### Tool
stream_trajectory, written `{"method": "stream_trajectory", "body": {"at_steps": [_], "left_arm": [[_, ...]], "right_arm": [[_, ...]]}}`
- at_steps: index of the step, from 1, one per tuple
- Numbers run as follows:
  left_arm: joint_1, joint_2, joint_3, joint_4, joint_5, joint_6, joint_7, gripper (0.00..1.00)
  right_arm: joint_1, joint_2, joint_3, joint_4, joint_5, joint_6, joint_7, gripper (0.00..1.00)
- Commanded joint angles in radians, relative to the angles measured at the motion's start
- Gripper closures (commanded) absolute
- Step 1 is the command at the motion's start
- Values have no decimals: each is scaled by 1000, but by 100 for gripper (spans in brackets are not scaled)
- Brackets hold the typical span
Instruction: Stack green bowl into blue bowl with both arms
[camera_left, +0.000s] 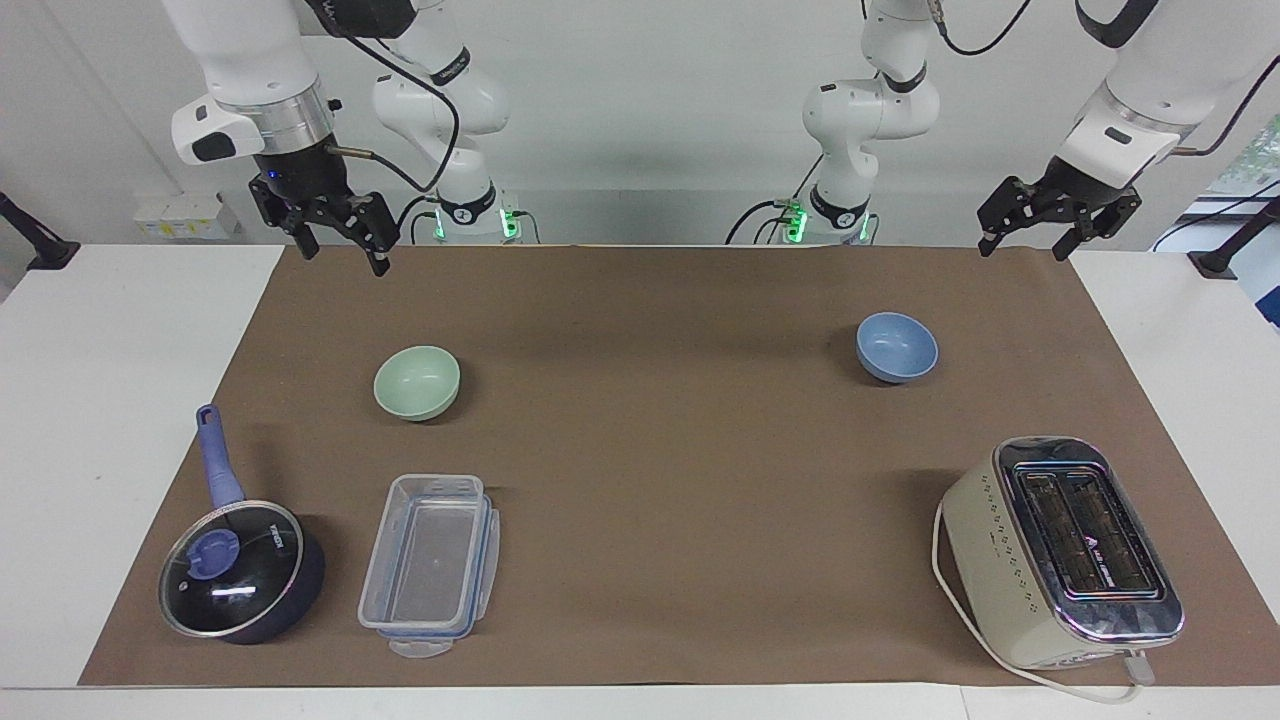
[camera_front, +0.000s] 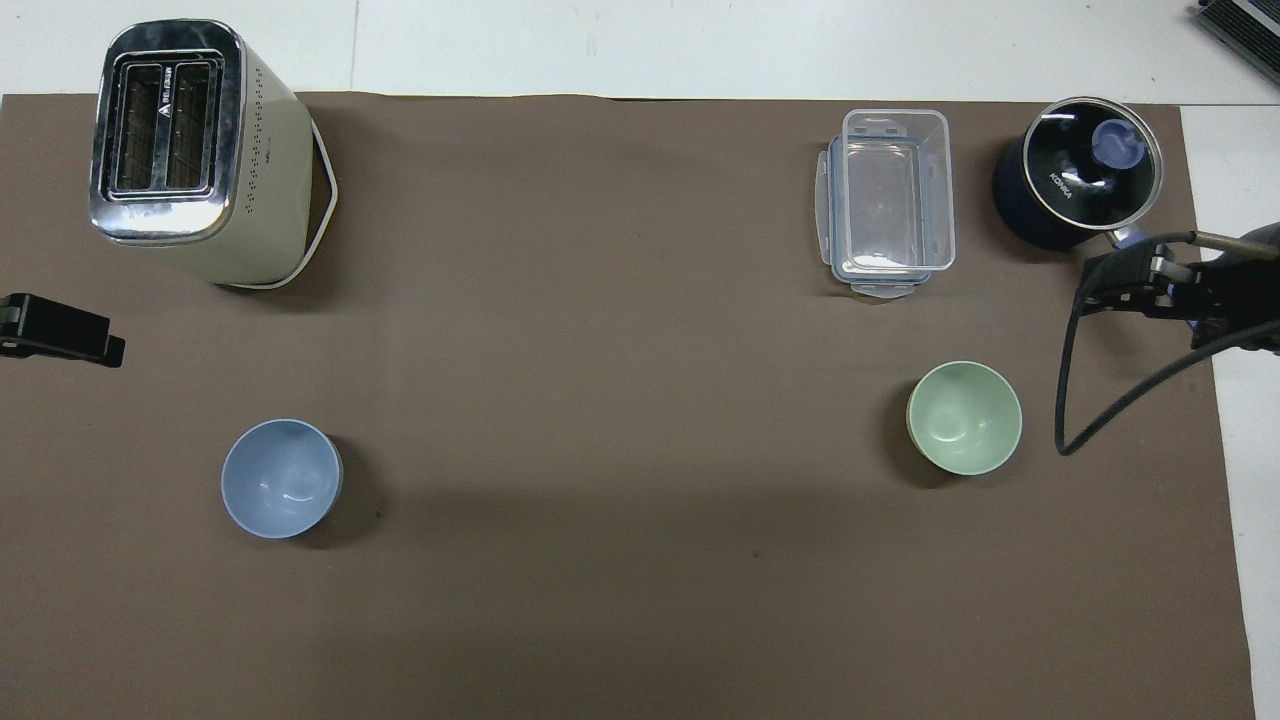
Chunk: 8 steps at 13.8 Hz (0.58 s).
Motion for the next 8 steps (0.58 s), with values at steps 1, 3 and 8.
{"method": "stream_trajectory", "body": {"at_steps": [1,3,8], "left_arm": [[-10,-37,-3,-46,15,-8,2,0],[-1,-38,-3,-46,15,4,-2,0],[7,-39,4,-51,13,6,8,0]], "right_arm": [[-10,-3,4,-5,-1,-4,-16,0],[-10,-3,4,-3,-1,-4,-16,0],[-10,-3,4,-3,-1,-6,-16,0]]}}
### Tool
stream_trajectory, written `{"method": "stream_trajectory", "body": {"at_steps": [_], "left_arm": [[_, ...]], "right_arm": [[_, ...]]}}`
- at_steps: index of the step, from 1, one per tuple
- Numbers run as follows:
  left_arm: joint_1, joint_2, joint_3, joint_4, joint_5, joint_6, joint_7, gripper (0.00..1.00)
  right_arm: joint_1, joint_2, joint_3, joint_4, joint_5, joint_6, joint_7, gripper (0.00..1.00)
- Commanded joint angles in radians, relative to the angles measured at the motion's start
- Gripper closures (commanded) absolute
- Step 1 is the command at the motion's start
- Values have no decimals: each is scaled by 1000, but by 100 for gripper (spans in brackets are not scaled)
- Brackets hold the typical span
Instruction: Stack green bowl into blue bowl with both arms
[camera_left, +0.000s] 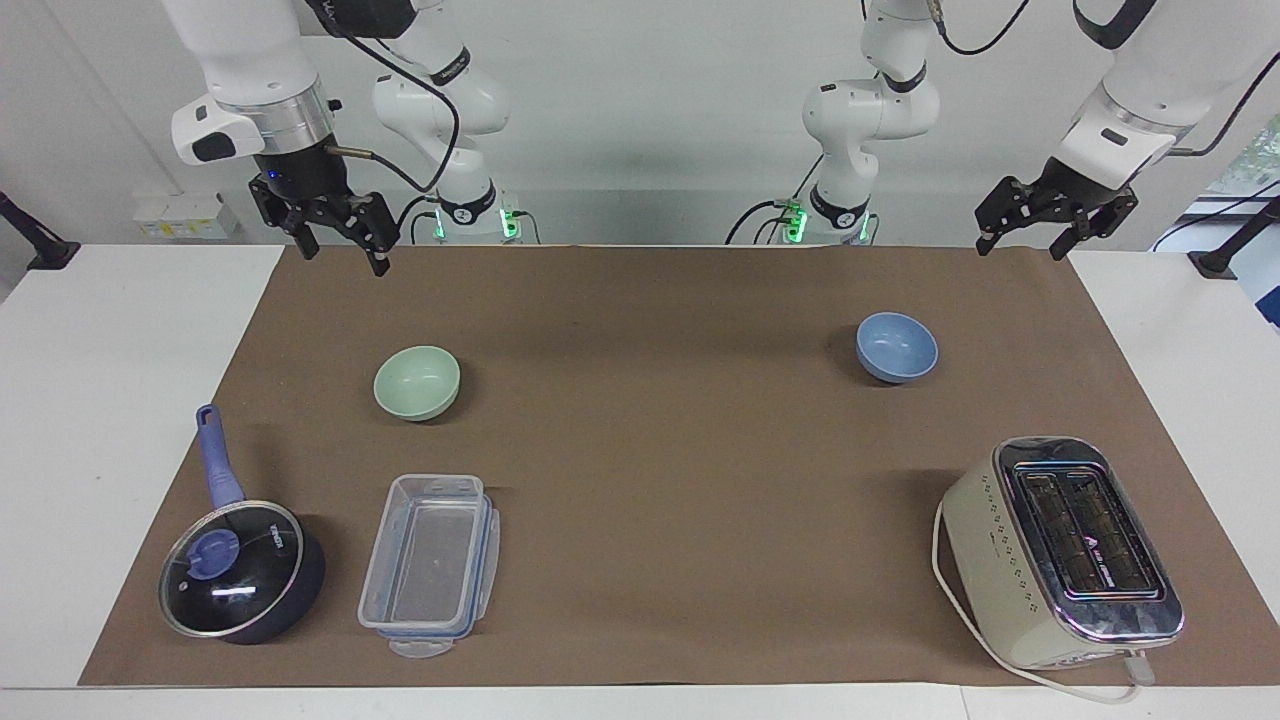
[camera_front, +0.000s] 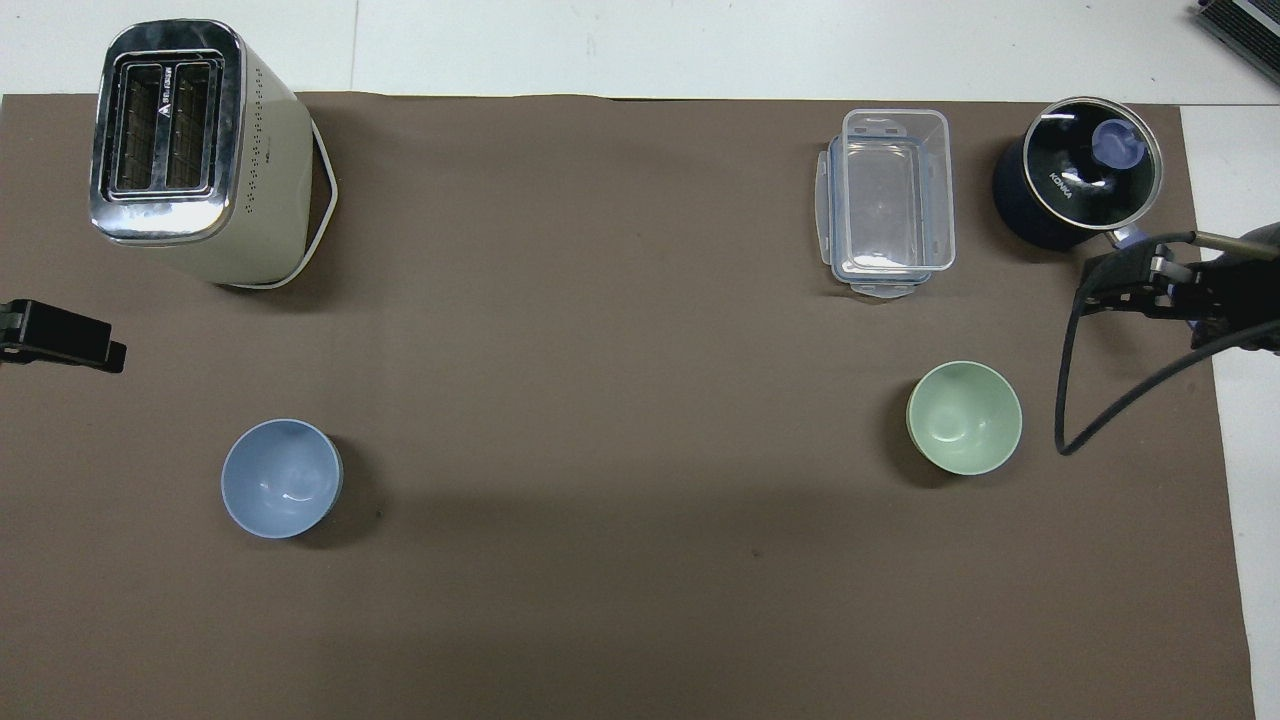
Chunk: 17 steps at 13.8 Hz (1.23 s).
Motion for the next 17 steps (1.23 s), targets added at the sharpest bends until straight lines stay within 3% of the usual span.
{"method": "stream_trajectory", "body": {"at_steps": [1,17], "left_arm": [[5,-32,-1,-38,13,10,11,0],[-5,-29,-1,-35,12,18,7,0]], "right_arm": [[-10,-3,4,-3,-1,-6,-16,0],[-10,-3,4,-5,-1,-6,-16,0]]}}
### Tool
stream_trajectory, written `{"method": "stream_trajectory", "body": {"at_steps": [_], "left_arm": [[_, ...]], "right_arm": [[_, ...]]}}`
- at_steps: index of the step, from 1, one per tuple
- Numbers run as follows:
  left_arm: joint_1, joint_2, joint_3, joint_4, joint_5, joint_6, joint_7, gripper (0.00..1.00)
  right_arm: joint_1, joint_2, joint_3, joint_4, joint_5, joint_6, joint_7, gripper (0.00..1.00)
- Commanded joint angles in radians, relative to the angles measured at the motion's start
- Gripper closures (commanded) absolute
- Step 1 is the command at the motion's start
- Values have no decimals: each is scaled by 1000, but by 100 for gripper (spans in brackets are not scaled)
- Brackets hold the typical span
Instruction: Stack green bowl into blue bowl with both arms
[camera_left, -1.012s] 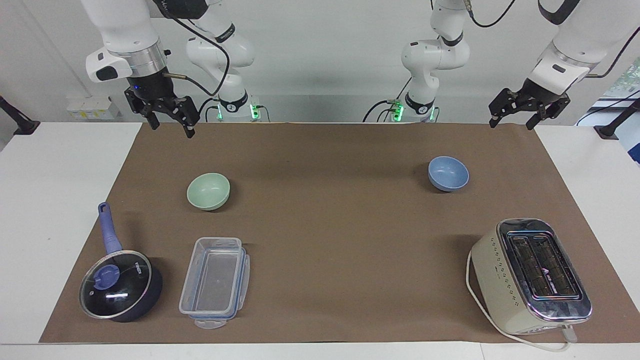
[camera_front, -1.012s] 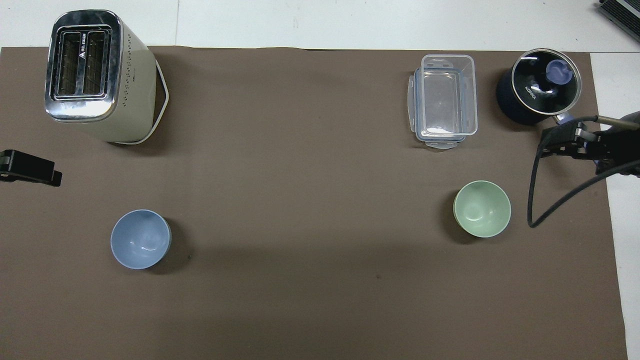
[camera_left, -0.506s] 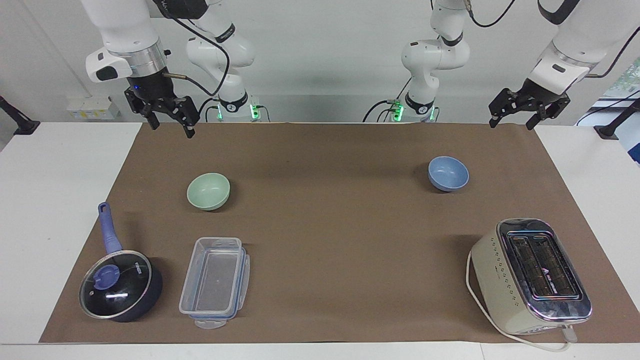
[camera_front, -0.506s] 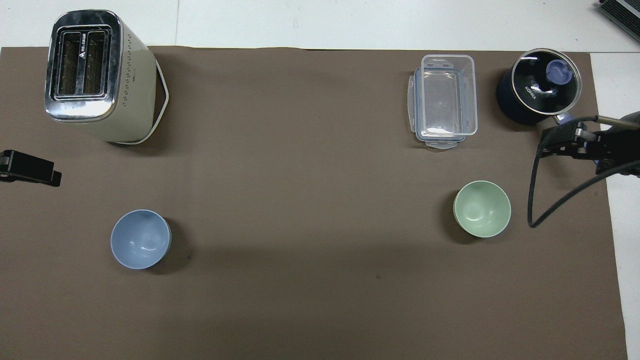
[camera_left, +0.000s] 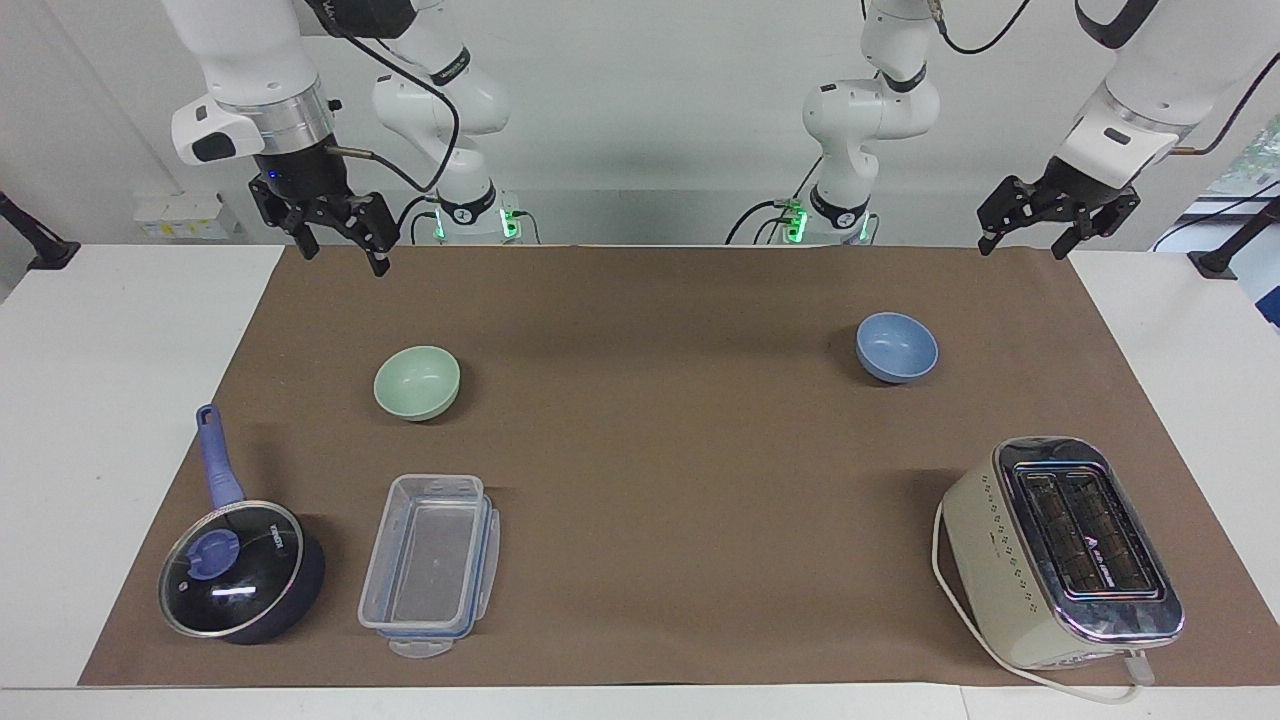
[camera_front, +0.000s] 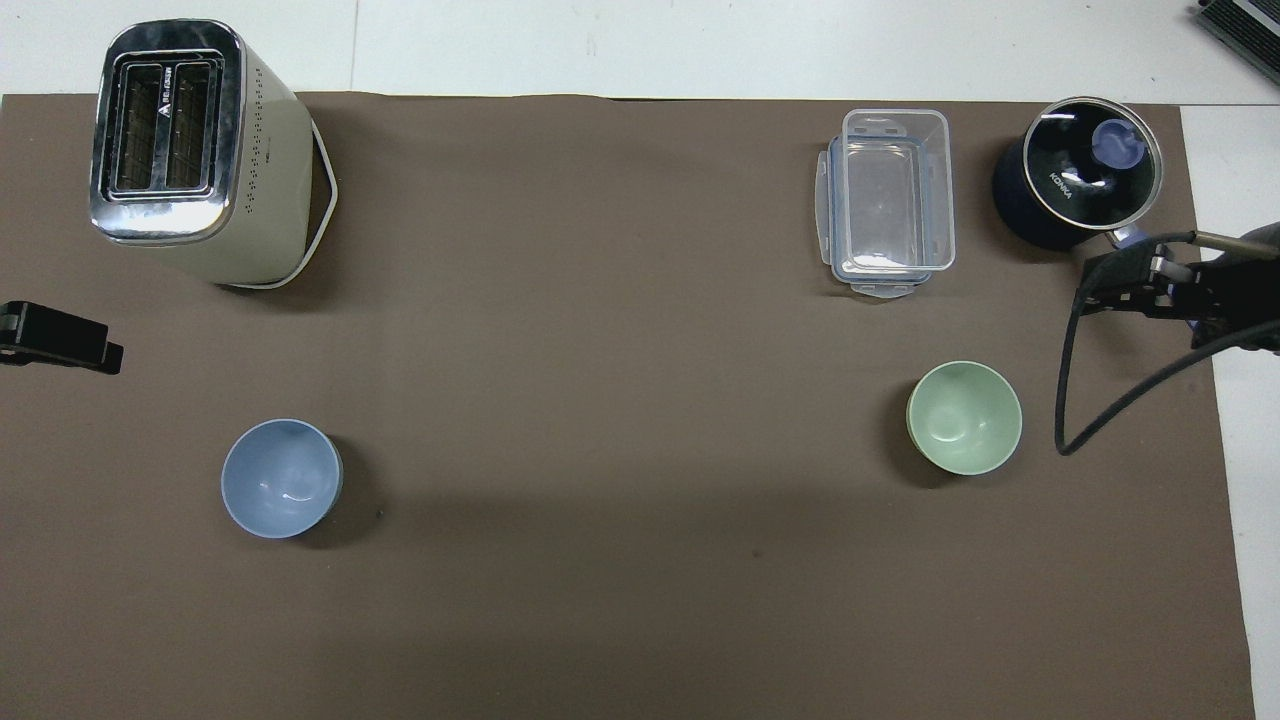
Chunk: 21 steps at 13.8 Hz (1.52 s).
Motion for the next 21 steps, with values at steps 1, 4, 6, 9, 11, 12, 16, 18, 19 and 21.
{"method": "stream_trajectory", "body": {"at_steps": [1,4,6,9,11,12,16,18,19,21], "left_arm": [[-5,-26,0,-29,12,13,2,0],[1,-27,0,-35,12,19,13,0],[0,-26,0,-33,12,21,13,0],[-2,-27,0,-33,12,18,13,0],[-2,-27,-2,-35,12,16,14,0],[0,-30,-1,-41,12,15,16,0],[18,-90,1,-148,12,71,88,0],[47,-102,1,-202,10,105,132,0],[63,-104,1,-231,10,132,155,0],[84,-121,1,-320,9,210,191,0]], "right_arm": [[-10,-3,4,-5,-1,-6,-16,0],[-10,-3,4,-5,-1,-6,-16,0],[-10,-3,4,-5,-1,-6,-16,0],[-10,-3,4,-5,0,-6,-16,0],[-10,-3,4,-5,-1,-6,-16,0],[-10,-3,4,-5,-1,-6,-16,0],[-10,-3,4,-3,-1,-6,-16,0],[-10,-3,4,-5,-1,-6,-16,0],[-10,-3,4,-5,-1,-6,-16,0],[-10,-3,4,-3,-1,-4,-19,0]]}}
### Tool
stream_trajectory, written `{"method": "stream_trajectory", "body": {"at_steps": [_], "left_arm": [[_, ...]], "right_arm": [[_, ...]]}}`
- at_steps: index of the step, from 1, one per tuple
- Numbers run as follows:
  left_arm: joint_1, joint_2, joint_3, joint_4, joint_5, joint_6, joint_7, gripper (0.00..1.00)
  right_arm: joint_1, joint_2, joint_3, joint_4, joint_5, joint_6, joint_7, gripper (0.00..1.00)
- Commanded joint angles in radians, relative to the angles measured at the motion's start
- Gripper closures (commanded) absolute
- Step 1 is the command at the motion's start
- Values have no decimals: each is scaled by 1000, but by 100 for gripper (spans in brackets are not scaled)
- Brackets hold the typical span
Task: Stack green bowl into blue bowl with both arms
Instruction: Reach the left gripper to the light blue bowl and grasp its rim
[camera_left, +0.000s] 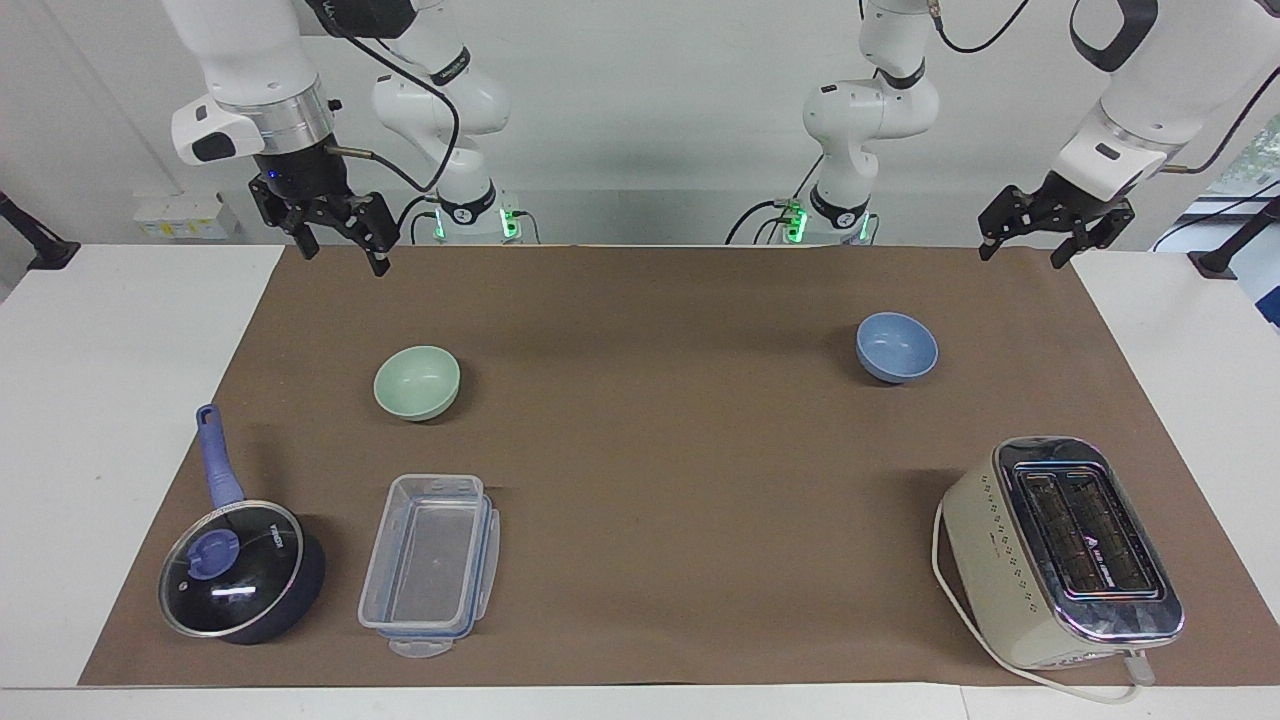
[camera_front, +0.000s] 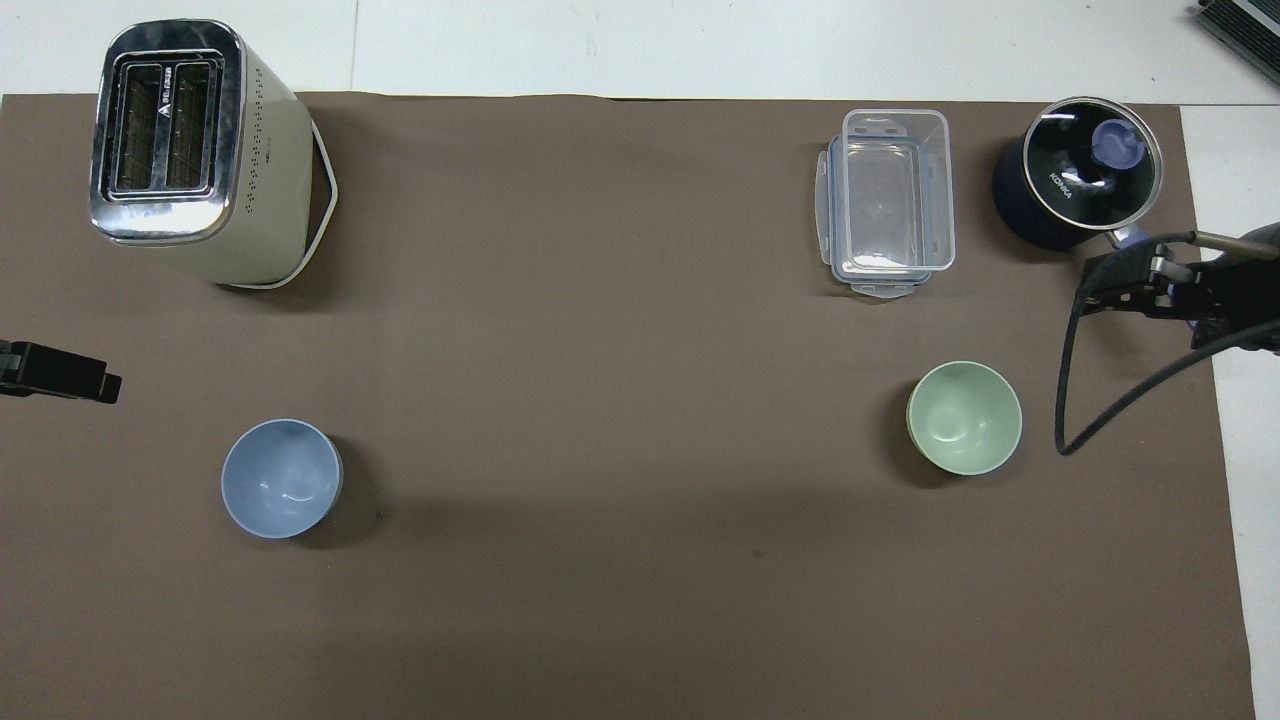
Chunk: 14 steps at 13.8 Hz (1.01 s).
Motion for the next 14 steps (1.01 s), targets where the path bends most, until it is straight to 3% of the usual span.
{"method": "stream_trajectory", "body": {"at_steps": [1,14], "left_arm": [[26,-65,-5,-172,9,148,59,0],[6,-155,-7,-630,-11,485,88,0]], "right_arm": [[-12,-3,4,-5,-1,-9,-19,0],[-35,-6,2,-24,-1,17,-147,0]]}}
